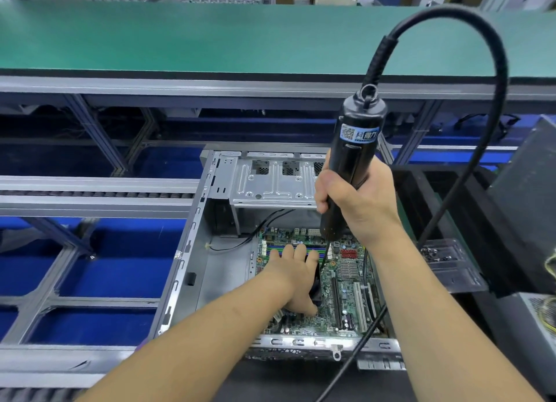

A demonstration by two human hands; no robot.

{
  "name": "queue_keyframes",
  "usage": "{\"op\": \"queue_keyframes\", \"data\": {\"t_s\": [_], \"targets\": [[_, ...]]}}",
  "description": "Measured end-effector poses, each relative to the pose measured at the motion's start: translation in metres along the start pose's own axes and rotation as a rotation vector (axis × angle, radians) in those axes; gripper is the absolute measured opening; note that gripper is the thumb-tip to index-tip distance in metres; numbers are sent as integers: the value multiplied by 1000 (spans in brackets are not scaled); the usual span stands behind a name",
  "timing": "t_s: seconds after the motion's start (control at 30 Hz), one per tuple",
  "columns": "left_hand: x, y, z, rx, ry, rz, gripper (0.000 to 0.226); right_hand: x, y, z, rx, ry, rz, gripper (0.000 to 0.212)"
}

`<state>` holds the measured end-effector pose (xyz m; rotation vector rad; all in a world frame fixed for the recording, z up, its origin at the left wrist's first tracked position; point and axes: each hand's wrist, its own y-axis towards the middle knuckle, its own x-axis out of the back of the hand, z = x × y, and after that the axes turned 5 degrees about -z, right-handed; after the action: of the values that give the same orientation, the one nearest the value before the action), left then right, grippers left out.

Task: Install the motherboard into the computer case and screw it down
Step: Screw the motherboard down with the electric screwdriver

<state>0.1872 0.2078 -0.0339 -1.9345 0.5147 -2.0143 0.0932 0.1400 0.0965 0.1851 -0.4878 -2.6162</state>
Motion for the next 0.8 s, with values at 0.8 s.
{"op": "queue_keyframes", "data": {"t_s": [0.8], "targets": [[-2,2,4,-13,-50,15,114,17,3,9,-55,57,-37,29]]}}
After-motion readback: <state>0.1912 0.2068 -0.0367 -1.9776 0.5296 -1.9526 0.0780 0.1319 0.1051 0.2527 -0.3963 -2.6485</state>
